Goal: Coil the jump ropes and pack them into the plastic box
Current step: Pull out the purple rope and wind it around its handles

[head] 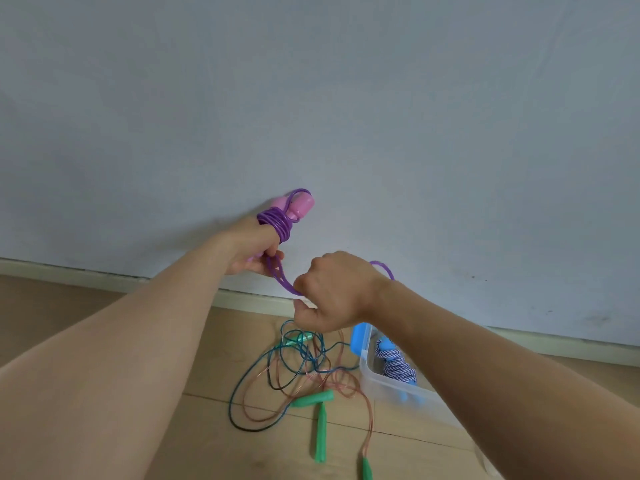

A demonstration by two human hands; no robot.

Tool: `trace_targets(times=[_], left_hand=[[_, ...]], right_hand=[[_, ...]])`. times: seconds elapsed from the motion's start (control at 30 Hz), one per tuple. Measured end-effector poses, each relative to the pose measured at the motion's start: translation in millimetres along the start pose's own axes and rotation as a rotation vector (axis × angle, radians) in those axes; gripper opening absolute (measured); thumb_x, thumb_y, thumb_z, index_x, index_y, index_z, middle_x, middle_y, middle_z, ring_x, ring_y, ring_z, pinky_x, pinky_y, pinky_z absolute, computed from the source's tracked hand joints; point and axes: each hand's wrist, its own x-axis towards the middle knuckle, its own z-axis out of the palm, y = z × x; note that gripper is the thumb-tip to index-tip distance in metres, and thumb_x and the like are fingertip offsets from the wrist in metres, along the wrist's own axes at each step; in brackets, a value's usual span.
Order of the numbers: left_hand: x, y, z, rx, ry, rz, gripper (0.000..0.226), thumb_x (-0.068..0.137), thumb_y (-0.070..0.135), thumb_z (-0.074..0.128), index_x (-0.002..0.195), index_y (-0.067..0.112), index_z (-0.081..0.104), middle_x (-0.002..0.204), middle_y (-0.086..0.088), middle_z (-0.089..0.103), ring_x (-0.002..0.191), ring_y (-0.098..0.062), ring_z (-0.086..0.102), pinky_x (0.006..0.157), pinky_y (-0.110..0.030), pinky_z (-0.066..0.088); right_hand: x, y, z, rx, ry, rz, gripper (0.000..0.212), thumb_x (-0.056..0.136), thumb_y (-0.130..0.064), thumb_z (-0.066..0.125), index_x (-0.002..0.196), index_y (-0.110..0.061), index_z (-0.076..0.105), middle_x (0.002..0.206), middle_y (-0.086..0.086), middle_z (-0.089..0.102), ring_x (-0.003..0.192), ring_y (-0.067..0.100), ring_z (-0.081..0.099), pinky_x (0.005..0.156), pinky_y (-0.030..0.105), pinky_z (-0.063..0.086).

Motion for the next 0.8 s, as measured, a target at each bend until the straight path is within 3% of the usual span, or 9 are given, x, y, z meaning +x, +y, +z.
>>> trace_targets(times=[0.07,0.2,0.27,0.33,0.4,0.47,0.53,0.63,0.8], left_hand=[[0,-1,-2,0.001,-0.063,-0.016,0.035,0.091,-0.019,0.037,0.113,0.002,0.055,0.09,-0.019,0.06,0.069,-0.024,0.067,0.07,-0.049,0.066],[-4,-3,-8,0.036,-0.221,-0.065,0.027,0.097,-0.016,0.045,0.119,-0.002,0.053,0.059,-0.014,0.064,0.077,-0.025,0.068,0.072,-0.045,0.066],[-4,-5,-10,0.056,-0.254,-0.086,0.029,0.097,-0.015,0.047,0.122,-0.003,0.052,0.064,-0.019,0.068,0.073,-0.024,0.068,0.071,-0.043,0.066],[-4,-5,-11,0.087,-0.263,-0.096,0.029,0.096,-0.014,0.046,0.122,-0.002,0.051,0.067,-0.02,0.068,0.066,-0.019,0.067,0.067,-0.038,0.065],[-4,-4,-9,0.102,-0.265,-0.104,0.028,0.094,-0.013,0.042,0.12,-0.004,0.051,0.07,-0.019,0.063,0.052,-0.014,0.061,0.059,-0.033,0.062],[-4,-2,-9,0.1,-0.263,-0.117,0.025,0.092,-0.01,0.039,0.111,0.0,0.051,0.074,-0.018,0.058,0.044,-0.012,0.047,0.048,-0.027,0.054],[-5,-2,-11,0.102,-0.256,-0.128,0.02,0.091,-0.007,0.037,0.101,0.006,0.047,0.073,-0.016,0.055,0.045,-0.012,0.034,0.04,-0.021,0.042],[-6,-3,-14,0.112,-0.255,-0.146,0.02,0.088,-0.005,0.033,0.093,0.012,0.042,0.067,-0.007,0.049,0.049,-0.011,0.023,0.036,-0.018,0.026],[-3,0,-13,0.043,-0.115,-0.067,0.025,0.086,-0.006,0.034,0.08,0.018,0.034,0.067,-0.007,0.042,0.052,-0.012,0.018,0.037,-0.019,0.02]], right_hand=[[-3,11,-3,0.013,0.13,0.017,0.039,0.087,-0.041,0.046,0.059,-0.016,0.035,0.043,0.002,0.028,0.038,0.028,0.025,0.049,0.025,0.024],[-16,35,-4,-0.012,0.312,0.048,0.039,0.091,-0.036,0.049,0.06,-0.018,0.036,0.042,0.005,0.042,0.034,0.03,0.03,0.048,0.024,0.024],[-20,40,-5,-0.048,0.326,0.033,0.04,0.097,-0.035,0.049,0.063,-0.015,0.042,0.043,0.004,0.042,0.034,0.029,0.028,0.048,0.024,0.023],[-21,43,-6,-0.077,0.336,0.015,0.034,0.104,-0.033,0.046,0.078,-0.012,0.05,0.046,0.003,0.044,0.034,0.028,0.029,0.046,0.025,0.023],[-21,46,-9,-0.126,0.305,0.012,0.018,0.106,-0.028,0.047,0.108,-0.011,0.053,0.05,0.001,0.043,0.035,0.029,0.032,0.044,0.025,0.024],[-22,50,-12,-0.139,0.279,0.02,0.033,0.094,-0.011,0.055,0.127,-0.015,0.055,0.054,0.001,0.037,0.037,0.028,0.033,0.043,0.025,0.024],[-23,53,-14,-0.134,0.255,0.022,0.044,0.081,0.0,0.059,0.123,-0.012,0.065,0.06,0.003,0.04,0.04,0.028,0.039,0.043,0.025,0.026],[-24,54,-17,-0.138,0.288,0.049,0.037,0.083,-0.004,0.045,0.112,-0.007,0.069,0.074,0.007,0.055,0.044,0.03,0.046,0.042,0.026,0.027],[-25,53,-9,-0.053,0.321,0.072,0.031,0.089,-0.016,0.044,0.101,-0.005,0.071,0.088,0.01,0.062,0.041,0.033,0.045,0.041,0.029,0.037]])
